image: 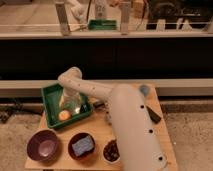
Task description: Place apple in table surface
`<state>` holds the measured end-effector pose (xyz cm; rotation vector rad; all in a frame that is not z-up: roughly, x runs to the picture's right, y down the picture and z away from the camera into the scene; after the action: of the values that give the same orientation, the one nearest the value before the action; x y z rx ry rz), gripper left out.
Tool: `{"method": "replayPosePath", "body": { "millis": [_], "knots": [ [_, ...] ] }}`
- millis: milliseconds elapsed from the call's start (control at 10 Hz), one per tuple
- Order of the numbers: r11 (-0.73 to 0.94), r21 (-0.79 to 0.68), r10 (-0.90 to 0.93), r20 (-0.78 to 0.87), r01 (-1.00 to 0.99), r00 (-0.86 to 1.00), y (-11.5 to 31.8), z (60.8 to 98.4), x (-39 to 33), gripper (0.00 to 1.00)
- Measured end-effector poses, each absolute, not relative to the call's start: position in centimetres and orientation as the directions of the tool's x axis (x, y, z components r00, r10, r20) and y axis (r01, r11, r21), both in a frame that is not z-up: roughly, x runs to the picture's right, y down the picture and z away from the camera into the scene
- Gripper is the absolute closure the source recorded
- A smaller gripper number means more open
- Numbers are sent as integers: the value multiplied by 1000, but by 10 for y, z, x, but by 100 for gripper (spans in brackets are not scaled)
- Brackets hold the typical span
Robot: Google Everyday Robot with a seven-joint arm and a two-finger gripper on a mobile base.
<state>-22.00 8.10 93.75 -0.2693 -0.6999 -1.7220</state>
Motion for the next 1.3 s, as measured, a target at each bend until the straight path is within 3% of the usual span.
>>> {"method": "replayPosePath", "body": {
  "millis": [800, 1300],
  "knots": [
    [-141, 306, -781, 551, 941, -296, 86, 912, -223, 20],
    [-106, 410, -720, 598, 906, -354, 110, 891, -234, 20]
  ]
}}
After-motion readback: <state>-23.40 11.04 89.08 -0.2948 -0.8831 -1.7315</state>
